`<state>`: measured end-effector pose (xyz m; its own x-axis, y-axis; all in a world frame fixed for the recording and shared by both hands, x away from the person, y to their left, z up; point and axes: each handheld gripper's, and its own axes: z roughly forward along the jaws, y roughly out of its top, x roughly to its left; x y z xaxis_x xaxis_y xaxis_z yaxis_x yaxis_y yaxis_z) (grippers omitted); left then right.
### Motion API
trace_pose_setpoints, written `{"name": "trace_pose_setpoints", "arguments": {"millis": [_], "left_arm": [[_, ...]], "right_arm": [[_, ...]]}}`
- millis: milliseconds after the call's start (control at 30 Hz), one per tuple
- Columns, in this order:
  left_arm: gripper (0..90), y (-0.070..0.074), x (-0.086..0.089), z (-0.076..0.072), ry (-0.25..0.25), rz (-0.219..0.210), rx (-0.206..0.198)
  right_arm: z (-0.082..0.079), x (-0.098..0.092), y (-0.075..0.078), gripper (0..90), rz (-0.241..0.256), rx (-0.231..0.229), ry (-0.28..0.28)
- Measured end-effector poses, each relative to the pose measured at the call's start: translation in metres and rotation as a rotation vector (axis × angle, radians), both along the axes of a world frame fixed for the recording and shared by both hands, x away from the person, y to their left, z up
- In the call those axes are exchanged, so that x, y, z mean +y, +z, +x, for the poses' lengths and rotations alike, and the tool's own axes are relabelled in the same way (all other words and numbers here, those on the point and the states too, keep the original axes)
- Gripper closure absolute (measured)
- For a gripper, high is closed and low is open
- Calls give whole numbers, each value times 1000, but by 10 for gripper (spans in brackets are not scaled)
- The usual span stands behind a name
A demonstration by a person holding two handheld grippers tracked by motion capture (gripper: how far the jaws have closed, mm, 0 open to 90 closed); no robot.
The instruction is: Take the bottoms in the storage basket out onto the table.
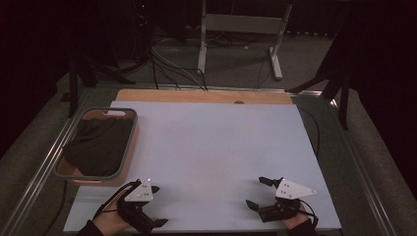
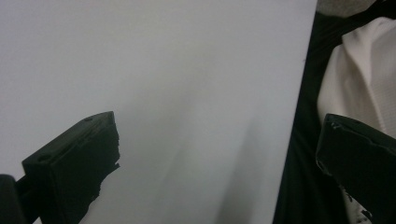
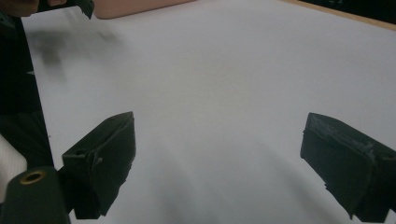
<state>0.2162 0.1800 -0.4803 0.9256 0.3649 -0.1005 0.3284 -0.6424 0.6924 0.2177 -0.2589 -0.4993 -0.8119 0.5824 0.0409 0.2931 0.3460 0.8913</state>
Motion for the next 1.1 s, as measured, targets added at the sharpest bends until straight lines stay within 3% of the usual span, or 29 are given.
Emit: {"name": "trace_pose_setpoints", "arguments": {"millis": [667,1100], "left_arm": [[3,21,-5,3,-35,16,17],[2,44,-4,9,-50,23,-11]], "right_arm": [[-1,2,3,107,14,-12,-1],[-2,0,5,107,36,-23,-5]]}}
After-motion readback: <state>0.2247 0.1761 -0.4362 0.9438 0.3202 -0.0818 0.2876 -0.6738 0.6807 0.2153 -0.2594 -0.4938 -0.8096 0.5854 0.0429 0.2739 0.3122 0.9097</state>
